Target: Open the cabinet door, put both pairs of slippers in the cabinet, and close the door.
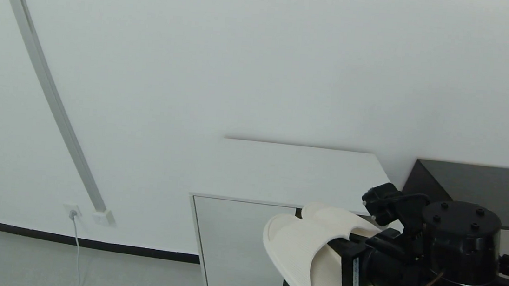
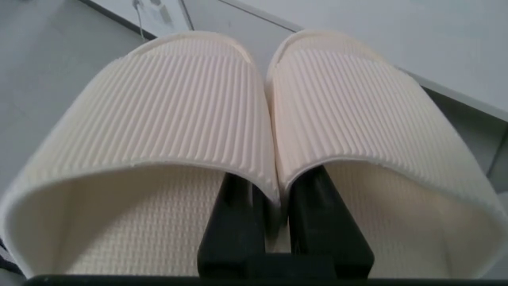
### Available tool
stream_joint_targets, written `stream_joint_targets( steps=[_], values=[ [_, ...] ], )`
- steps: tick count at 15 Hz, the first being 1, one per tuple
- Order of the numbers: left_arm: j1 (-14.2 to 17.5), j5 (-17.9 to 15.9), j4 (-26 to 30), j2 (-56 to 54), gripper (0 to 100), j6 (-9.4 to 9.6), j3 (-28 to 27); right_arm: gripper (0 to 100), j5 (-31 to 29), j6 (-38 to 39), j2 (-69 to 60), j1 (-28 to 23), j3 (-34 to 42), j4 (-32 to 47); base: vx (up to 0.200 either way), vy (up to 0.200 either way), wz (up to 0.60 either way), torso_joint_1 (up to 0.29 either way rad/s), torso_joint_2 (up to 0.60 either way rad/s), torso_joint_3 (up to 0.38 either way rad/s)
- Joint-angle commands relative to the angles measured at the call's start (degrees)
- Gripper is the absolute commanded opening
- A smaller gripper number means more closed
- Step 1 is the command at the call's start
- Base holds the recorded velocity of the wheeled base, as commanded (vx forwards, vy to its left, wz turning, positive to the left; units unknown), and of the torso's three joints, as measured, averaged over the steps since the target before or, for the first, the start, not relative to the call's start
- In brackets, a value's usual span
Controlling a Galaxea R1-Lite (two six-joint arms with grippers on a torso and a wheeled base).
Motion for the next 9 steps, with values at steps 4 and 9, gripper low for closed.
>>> stream_joint_targets(
  steps=[4, 9],
  values=[
    [0.01, 0.0, -0.01, 0.07, 0, 0.02, 0.0, 0, -0.06, -0.04, 0.29, 0.03, 0.12, 0.02, 0.0, -0.2, 0.0, 0.004, 0.0, 0.0],
    [0.01, 0.09, -0.01, 0.07, 0, 0.02, 0.0, 0, -0.06, -0.04, 0.38, 0.03, 0.12, 0.11, 0.0, -0.08, 0.0, -0.001, 0.0, -0.001]
  ],
)
